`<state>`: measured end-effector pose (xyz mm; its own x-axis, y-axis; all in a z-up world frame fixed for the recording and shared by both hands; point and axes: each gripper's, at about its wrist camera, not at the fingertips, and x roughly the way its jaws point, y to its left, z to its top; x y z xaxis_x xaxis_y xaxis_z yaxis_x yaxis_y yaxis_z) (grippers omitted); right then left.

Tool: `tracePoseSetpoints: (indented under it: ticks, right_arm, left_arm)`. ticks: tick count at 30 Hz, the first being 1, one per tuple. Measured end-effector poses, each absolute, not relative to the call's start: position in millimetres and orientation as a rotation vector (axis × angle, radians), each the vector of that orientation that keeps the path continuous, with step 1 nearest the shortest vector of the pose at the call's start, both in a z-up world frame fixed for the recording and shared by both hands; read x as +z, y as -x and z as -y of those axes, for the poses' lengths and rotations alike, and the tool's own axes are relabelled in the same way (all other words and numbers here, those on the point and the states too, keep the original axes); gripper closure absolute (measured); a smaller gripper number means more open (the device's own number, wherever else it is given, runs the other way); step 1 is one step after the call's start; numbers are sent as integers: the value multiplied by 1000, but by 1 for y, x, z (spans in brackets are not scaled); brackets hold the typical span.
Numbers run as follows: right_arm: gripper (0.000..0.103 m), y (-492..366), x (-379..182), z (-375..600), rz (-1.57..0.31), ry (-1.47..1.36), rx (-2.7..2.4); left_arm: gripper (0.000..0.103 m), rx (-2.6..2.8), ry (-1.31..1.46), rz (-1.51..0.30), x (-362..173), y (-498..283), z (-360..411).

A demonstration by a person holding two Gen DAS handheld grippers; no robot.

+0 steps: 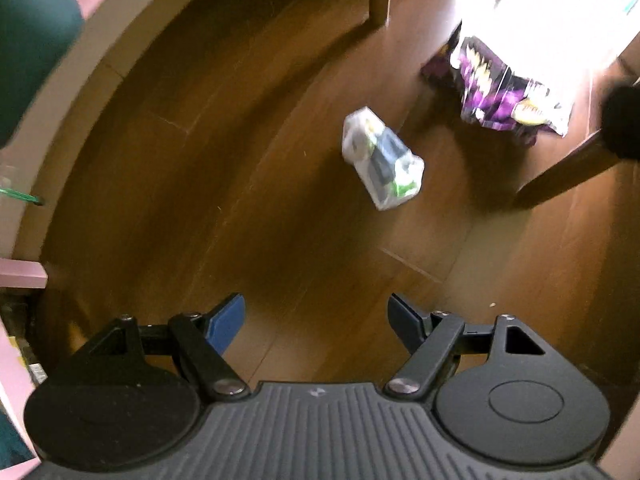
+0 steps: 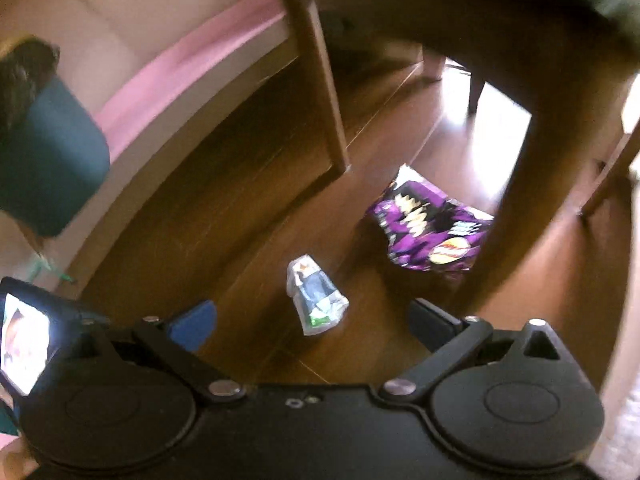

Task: Collect trash
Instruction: 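Move both open tools down under the chair toward the floor trash, then grasp clear plastic bag with left tool while right tool grasps purple chip bag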

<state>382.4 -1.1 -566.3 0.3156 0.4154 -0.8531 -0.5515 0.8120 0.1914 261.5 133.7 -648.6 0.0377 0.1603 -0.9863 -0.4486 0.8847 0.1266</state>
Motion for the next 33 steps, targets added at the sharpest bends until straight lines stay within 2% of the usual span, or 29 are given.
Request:
tracePoseSetpoints:
  ticks: [5,11,20,29,31,33]
  right_arm:
    - [2,-407,-620,-18,-1096,147,609]
    - [2,-457,-662,-54,-1037,235,579]
    - [2,-543,-708,-84,-1023,281,364]
    - [2,-576,-746,-103,-1009,416,372]
    - [4,-577,-754,-102,-1018,458,384]
    - [14,-579,-761,-97,-1041,469,393]
  left_arm:
    - [25,477,262,-1471,-688,-264,-140]
    - [25,445,166,-1446,-727,-283,-140]
    - [25,532,324,-1392,-785,-357,-159]
    - [25,514,459,-1375,-811,-402,-175]
    - [25,523,500,-1403,-820,-408,-182]
    - [25,532,547,-1426,-830,-412,-187]
